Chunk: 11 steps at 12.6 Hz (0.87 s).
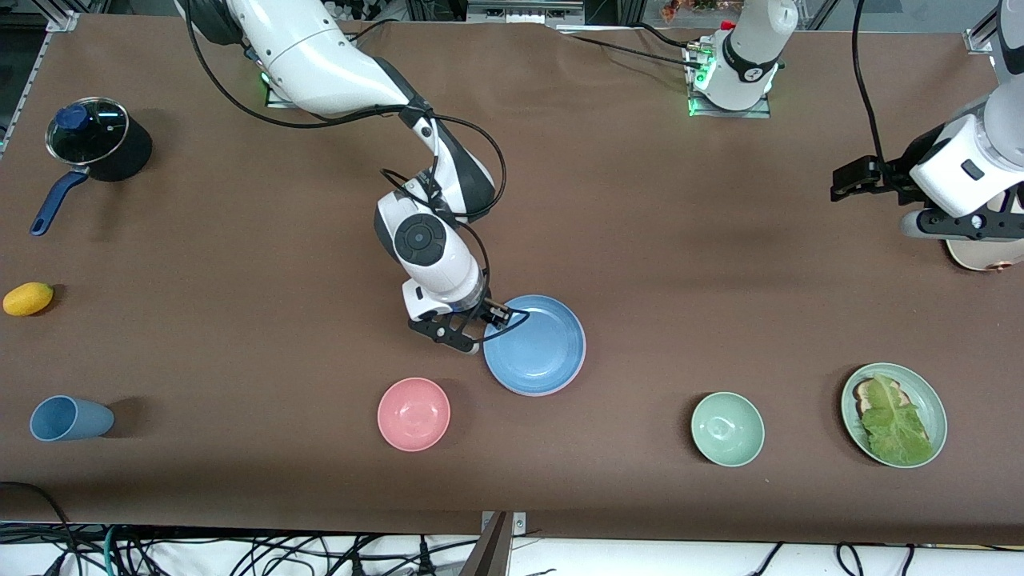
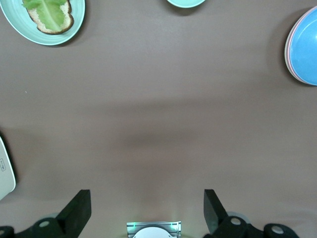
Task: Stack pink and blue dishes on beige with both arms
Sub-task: 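Open the right gripper and release the blue plate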
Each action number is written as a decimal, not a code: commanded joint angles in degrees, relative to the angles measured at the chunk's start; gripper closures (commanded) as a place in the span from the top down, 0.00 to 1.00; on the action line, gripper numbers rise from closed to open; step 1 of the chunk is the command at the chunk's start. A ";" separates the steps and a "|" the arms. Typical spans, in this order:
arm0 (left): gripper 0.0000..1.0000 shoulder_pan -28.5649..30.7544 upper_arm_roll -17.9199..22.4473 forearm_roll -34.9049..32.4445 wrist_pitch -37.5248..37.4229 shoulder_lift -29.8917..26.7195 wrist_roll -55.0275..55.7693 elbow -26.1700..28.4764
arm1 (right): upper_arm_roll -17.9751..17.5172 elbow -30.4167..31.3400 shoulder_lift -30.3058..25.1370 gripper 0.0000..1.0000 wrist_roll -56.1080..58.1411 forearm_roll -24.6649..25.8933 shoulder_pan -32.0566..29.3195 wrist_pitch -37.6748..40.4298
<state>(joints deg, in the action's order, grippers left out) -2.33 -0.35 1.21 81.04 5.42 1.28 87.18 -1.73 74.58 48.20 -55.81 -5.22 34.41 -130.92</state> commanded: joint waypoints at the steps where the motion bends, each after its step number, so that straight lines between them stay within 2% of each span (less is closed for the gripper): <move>1: 1.00 0.66 0.00 1.34 -0.62 2.48 -0.05 -4.02 | 0.15 -1.27 -1.35 0.65 2.71 3.11 -1.62 4.95; 3: 1.00 0.66 0.00 1.34 -0.62 3.01 -0.22 -4.92 | 0.15 -1.27 -3.98 0.72 8.93 3.11 -4.43 9.52; 4: 1.00 0.66 0.00 1.34 -0.62 2.93 -0.40 -4.92 | 0.24 -1.19 -5.56 0.97 13.05 3.37 -5.66 10.76; 6: 1.00 0.66 0.00 1.25 -0.62 3.01 -0.49 -5.01 | 1.11 0.56 -9.60 1.00 20.88 3.38 -8.39 15.66; 9: 1.00 0.66 0.00 1.34 -0.62 3.01 -0.49 -4.92 | 6.72 2.24 -16.45 1.00 26.01 2.41 -9.19 25.06; 11: 1.00 0.66 0.00 1.34 -0.62 3.01 -0.49 -5.00 | 8.58 2.59 -21.28 1.00 33.44 1.89 -10.06 30.96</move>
<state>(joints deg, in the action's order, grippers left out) -1.98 -0.29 1.25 81.07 7.47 1.25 84.13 5.76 73.42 33.12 -27.54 -2.69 24.65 -103.81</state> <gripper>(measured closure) 0.000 0.000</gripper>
